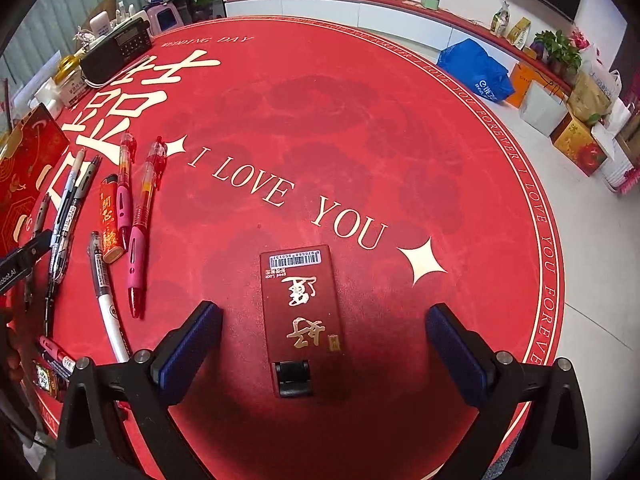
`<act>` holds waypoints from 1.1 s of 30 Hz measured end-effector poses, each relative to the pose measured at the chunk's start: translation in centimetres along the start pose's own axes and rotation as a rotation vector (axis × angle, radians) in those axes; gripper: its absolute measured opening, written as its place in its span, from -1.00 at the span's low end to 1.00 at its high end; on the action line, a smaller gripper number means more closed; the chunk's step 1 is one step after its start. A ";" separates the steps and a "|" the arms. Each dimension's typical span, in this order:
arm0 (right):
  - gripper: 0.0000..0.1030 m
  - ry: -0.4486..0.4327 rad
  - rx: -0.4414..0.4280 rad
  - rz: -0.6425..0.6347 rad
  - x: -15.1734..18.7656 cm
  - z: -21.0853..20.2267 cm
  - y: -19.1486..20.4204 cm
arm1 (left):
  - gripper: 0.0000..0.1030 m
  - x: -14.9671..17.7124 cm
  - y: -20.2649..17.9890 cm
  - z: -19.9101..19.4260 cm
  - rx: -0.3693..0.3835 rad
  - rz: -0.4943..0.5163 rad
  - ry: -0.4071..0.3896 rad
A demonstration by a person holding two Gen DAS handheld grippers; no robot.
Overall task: Organize rigid objects
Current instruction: 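Move left tool over grey-capped clear pen while right tool approaches red gift box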
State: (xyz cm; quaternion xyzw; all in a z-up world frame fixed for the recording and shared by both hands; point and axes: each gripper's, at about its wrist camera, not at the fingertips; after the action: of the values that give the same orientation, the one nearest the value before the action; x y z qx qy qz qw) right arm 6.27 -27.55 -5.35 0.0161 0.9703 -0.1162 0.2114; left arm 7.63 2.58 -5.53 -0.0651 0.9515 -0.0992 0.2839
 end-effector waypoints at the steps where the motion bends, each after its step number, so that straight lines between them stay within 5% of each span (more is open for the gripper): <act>1: 1.00 -0.004 -0.001 -0.002 0.0 0.0 0.0 | 1.00 0.0 0.0 0.0 0.000 0.001 -0.001; 33: 1.00 0.013 -0.002 -0.025 -0.5 -1.1 -0.2 | 1.00 0.1 0.0 -0.8 0.001 -0.042 0.036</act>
State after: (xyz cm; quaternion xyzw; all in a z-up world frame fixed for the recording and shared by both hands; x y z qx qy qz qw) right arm 6.28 -27.51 -4.09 0.0048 0.9720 -0.1176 0.2035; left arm 7.11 2.66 -4.91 -0.0832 0.9548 -0.1068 0.2645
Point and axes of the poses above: each gripper's, at about its wrist camera, not at the fingertips, and z roughly the way its jaws point, y to its left, x to its underside, and after that the axes turned 15 degrees about x, right-handed
